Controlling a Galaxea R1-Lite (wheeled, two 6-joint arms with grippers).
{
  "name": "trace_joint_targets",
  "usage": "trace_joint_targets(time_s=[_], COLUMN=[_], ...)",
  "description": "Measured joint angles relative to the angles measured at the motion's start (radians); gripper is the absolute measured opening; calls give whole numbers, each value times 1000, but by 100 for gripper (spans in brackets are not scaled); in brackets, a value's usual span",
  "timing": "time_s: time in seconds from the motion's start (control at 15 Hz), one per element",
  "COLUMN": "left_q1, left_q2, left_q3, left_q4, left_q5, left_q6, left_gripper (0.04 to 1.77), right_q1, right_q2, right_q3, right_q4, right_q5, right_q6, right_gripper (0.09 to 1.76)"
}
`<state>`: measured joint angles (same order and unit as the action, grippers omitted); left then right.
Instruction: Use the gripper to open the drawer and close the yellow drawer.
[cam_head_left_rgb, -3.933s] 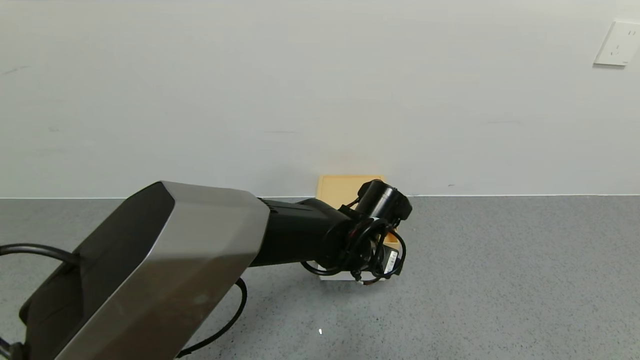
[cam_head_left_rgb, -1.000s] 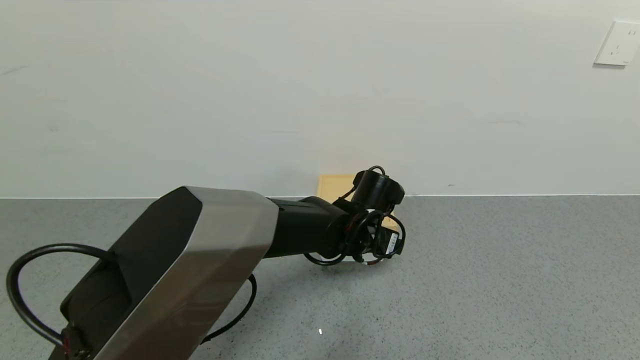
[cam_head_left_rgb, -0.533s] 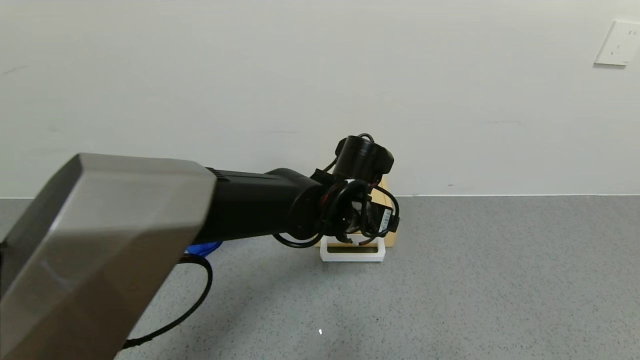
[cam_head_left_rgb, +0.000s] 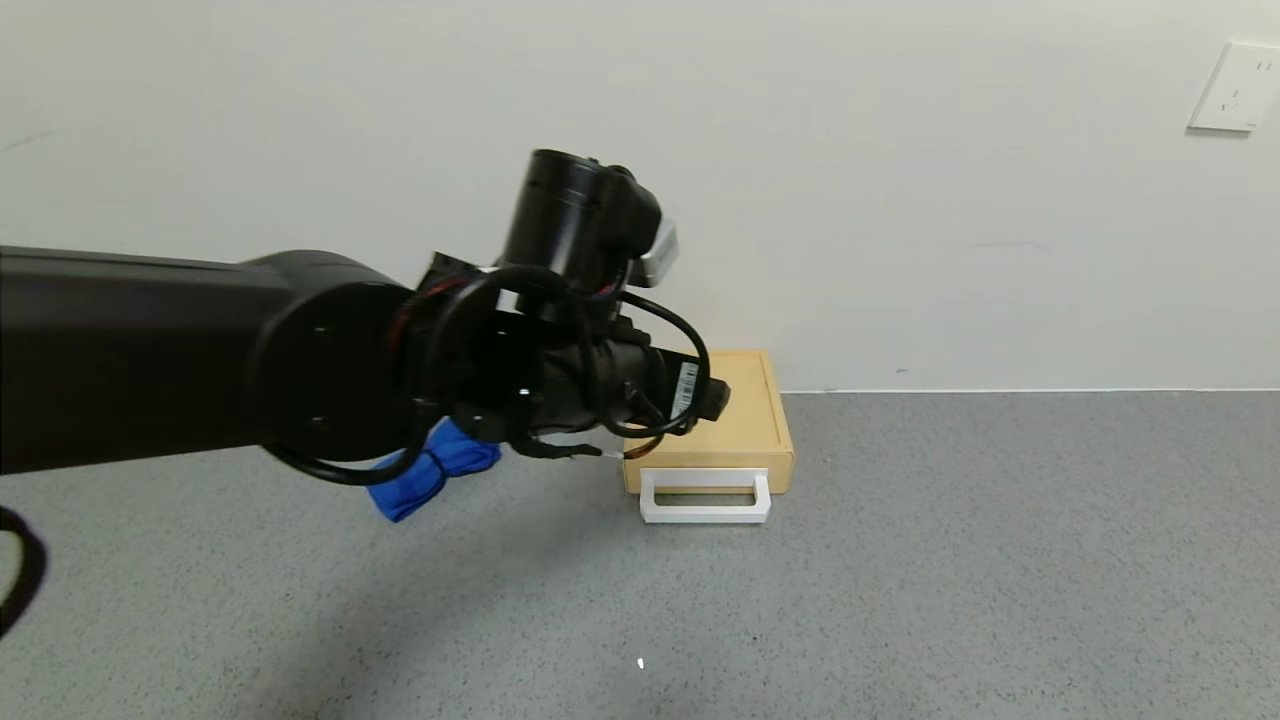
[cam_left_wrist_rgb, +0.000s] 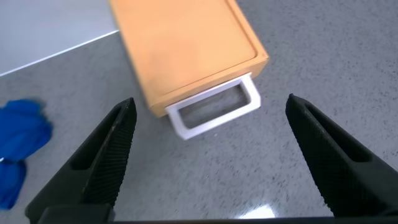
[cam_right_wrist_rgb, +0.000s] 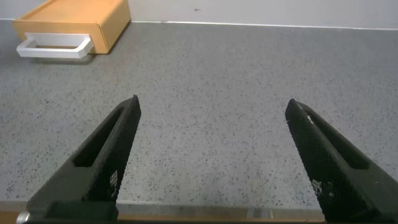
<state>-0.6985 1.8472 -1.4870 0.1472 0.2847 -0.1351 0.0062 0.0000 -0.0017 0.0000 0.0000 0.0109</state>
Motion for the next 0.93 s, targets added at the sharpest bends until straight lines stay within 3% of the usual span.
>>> trace_joint_targets(time_s=[0.47, 0.93], left_q1=[143, 251], left_q2=[-435, -936], left_q3=[402, 713], left_q4=[-49, -45], left_q5=[-7, -18], left_q6=[34, 85], left_gripper=[173, 173], right_q1=[0, 0], right_q2=[0, 0], right_q3=[0, 0], right_q4=[0, 0], right_q5=[0, 0], right_q6=[0, 0], right_gripper=[171, 171])
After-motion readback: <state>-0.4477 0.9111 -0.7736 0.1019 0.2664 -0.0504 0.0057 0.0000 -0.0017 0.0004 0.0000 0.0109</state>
